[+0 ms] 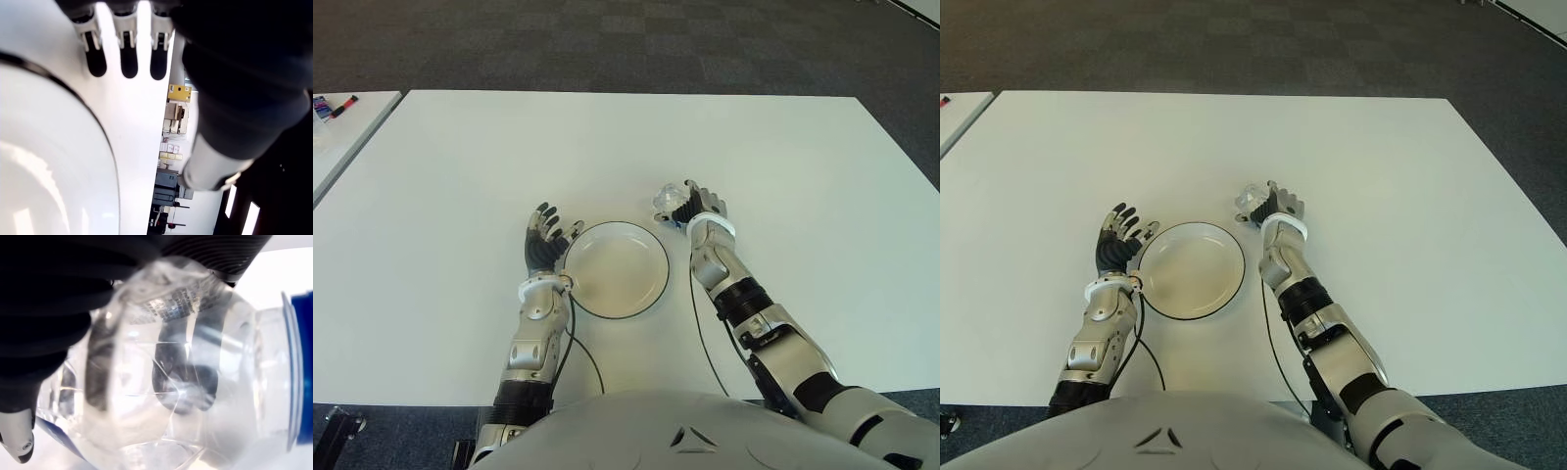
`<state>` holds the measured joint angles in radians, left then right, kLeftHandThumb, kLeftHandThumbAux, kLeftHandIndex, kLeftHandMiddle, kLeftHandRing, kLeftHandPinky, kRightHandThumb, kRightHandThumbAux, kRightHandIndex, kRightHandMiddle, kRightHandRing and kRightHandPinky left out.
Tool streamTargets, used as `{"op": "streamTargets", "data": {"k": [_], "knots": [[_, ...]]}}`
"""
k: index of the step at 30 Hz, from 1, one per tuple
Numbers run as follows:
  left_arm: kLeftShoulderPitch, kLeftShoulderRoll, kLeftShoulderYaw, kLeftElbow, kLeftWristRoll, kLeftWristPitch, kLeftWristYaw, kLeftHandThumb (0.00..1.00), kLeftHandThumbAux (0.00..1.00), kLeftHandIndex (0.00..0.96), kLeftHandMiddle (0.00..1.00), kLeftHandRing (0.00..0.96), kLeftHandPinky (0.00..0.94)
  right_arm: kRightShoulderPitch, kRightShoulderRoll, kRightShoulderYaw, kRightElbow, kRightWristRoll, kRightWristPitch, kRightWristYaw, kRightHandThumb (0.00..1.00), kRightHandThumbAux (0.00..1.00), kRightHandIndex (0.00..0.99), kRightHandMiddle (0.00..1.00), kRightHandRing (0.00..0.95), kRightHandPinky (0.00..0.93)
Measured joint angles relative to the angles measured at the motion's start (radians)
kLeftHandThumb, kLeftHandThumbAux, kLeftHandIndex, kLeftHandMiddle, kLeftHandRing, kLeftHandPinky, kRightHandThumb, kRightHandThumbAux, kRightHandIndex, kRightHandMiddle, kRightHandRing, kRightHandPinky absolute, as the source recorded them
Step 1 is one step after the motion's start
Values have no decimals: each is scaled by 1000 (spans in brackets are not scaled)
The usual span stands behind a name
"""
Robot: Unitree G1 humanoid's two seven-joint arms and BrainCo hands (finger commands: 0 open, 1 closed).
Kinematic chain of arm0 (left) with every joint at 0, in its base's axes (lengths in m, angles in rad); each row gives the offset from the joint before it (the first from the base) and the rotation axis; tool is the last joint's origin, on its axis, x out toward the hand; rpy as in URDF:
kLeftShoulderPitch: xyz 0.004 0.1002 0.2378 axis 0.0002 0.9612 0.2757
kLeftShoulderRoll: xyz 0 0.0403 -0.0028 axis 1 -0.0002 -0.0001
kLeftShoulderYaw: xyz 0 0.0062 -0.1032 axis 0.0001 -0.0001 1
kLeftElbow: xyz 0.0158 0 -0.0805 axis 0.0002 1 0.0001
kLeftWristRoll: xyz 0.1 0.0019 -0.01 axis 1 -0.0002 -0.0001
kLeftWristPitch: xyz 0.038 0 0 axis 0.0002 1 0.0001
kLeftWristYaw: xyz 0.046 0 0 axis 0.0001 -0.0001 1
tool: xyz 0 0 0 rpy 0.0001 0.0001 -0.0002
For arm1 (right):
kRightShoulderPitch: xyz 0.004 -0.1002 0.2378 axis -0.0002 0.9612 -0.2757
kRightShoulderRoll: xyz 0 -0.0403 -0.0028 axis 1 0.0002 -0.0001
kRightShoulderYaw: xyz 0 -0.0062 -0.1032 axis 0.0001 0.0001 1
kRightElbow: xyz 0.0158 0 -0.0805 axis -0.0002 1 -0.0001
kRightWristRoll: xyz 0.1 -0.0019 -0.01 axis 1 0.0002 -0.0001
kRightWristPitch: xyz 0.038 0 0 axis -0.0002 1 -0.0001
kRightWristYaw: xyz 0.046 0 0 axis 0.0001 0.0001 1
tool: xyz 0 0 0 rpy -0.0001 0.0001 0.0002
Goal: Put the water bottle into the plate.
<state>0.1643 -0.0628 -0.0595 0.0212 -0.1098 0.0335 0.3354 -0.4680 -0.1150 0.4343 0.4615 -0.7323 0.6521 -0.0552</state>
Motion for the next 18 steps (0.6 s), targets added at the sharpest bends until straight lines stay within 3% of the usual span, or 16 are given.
{"op": "streamTargets", "data": {"k": [18], "knots": [[6,0,-2,-11,0,3,0,115,893,145,170,157,192,-17,-15,32,17,-17,1,2,952,629,161,498,806,812]]}}
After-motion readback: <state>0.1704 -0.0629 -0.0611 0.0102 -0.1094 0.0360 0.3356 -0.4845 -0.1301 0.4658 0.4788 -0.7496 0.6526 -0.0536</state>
